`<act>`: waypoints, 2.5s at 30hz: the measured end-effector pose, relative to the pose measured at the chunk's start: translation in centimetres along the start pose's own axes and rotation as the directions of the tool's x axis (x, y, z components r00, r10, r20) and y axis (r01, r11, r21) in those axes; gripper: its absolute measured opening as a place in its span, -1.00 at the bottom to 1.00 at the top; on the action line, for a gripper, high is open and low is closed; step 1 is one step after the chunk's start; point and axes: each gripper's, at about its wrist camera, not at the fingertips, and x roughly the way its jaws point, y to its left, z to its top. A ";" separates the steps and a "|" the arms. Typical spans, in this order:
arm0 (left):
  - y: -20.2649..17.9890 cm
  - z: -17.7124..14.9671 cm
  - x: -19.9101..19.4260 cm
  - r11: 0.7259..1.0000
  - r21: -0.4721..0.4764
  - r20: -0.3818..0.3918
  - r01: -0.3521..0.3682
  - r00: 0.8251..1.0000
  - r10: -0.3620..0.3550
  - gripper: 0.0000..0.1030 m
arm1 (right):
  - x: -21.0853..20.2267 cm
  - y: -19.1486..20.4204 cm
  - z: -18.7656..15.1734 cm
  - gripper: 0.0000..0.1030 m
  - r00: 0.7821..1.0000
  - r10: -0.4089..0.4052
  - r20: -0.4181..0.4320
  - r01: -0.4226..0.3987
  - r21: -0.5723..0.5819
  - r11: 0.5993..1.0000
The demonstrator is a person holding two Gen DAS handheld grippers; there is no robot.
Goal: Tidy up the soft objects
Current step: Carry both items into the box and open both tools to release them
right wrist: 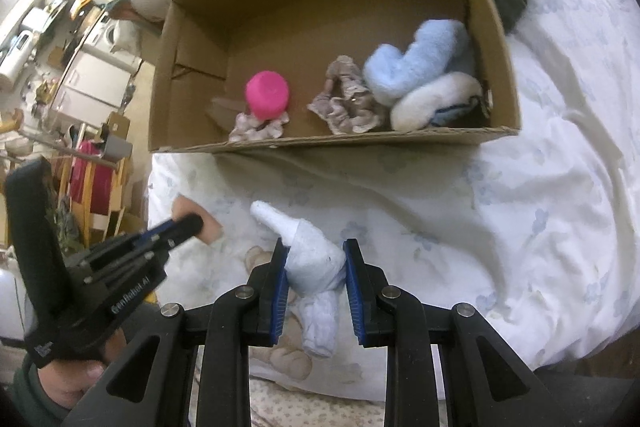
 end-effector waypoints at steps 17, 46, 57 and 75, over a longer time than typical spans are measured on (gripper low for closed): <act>-0.8 4.6 -6.3 1.000 0.003 0.289 -0.018 0.957 0.016 -0.90 | -6.1 3.6 3.3 -0.46 0.966 0.133 0.222 -0.107 -0.128 0.986; -1.3 10.3 2.0 1.000 0.022 0.204 -0.009 0.979 0.004 -0.88 | 0.5 -0.4 8.6 -0.46 0.993 -0.010 0.118 0.009 0.012 1.000; -1.2 10.4 2.1 1.000 0.003 0.206 0.001 0.979 -0.001 -0.88 | 1.0 0.2 9.4 -0.46 0.993 0.017 0.117 -0.018 0.012 1.000; -0.3 9.6 -1.1 0.997 -0.071 0.292 0.037 0.956 -0.014 0.22 | -2.2 0.0 9.1 0.47 0.969 0.051 0.242 -0.063 0.038 0.997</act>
